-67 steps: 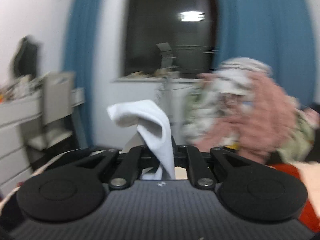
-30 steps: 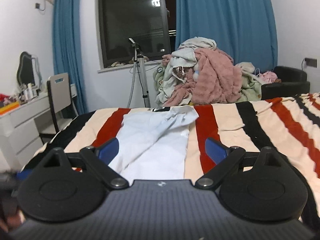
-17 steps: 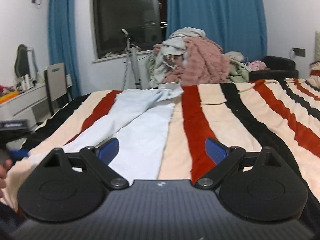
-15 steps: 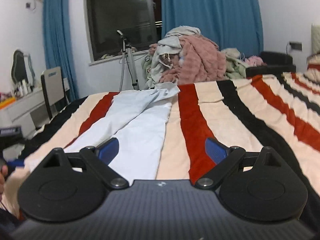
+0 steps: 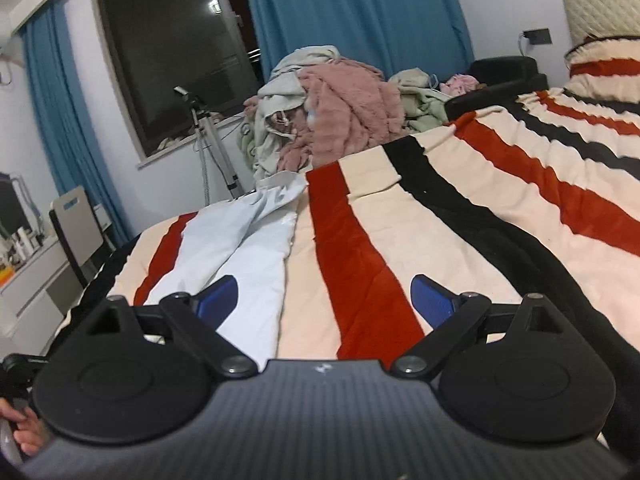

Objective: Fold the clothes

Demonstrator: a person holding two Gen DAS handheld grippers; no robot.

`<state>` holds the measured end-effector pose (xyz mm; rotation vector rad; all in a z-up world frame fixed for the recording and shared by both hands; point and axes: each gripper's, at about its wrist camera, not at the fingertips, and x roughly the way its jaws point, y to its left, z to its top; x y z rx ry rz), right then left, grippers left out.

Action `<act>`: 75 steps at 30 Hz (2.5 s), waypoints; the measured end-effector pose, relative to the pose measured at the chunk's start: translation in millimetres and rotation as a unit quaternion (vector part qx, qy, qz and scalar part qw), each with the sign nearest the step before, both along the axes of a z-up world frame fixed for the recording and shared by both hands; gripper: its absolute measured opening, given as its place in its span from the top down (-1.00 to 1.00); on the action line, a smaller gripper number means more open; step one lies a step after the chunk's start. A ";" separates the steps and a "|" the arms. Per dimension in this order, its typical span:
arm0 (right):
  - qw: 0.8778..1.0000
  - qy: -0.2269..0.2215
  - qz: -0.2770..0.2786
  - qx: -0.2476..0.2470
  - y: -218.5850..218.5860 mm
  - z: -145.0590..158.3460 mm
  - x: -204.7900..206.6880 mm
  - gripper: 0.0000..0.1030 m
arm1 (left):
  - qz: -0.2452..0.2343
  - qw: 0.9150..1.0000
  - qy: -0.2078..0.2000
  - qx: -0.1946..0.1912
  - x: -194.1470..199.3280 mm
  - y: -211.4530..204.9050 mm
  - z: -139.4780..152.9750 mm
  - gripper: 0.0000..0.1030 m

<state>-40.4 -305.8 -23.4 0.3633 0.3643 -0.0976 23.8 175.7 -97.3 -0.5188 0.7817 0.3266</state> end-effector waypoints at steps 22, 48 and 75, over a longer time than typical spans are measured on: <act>0.999 0.016 0.013 0.036 -13.1 2.2 -7.5 -0.84 | -0.406 0.893 -0.103 0.166 -151.7 -232.9 55.6 0.85; 0.923 0.217 0.140 0.286 22.4 -91.6 32.6 -0.50 | -0.240 0.965 0.043 -0.098 -30.3 -85.9 -2.1 -0.33; 0.905 0.254 0.144 0.308 43.2 -101.6 -1.9 0.77 | -0.193 0.951 0.060 -0.234 -50.0 -66.9 -17.4 0.81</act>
